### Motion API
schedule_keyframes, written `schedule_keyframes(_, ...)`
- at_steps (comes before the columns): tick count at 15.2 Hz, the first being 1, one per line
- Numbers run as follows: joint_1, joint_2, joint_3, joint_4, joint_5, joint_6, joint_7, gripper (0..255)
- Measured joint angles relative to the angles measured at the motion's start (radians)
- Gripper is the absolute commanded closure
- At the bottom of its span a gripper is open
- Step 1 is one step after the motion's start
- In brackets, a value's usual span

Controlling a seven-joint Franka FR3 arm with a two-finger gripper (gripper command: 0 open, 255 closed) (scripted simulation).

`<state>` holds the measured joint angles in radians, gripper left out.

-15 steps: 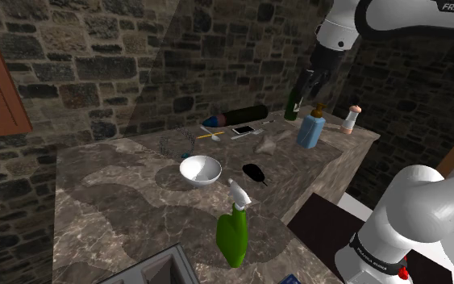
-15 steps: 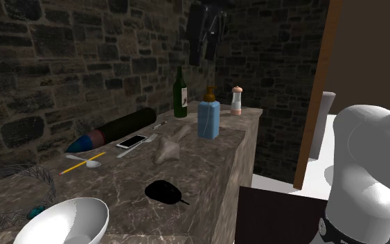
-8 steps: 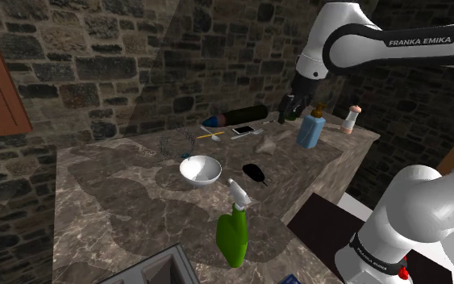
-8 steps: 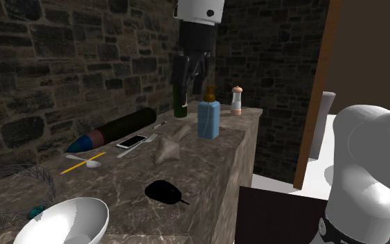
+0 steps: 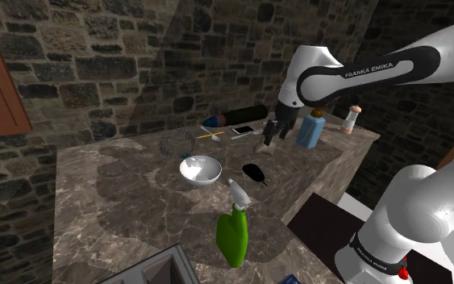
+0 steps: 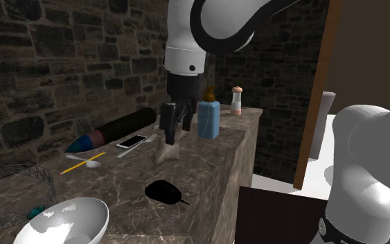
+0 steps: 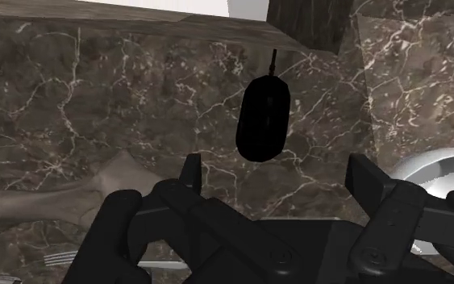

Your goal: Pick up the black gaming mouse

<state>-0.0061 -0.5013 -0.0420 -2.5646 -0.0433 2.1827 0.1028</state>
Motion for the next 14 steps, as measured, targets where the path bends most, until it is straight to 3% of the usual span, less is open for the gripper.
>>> schedule_keyframes(10,0.038,0.352,-0.043,-0.008,0.104,0.304,-0.083,0)
schedule_keyframes(14,0.046,0.419,-0.044,-0.026,0.130,0.383,-0.100,0)
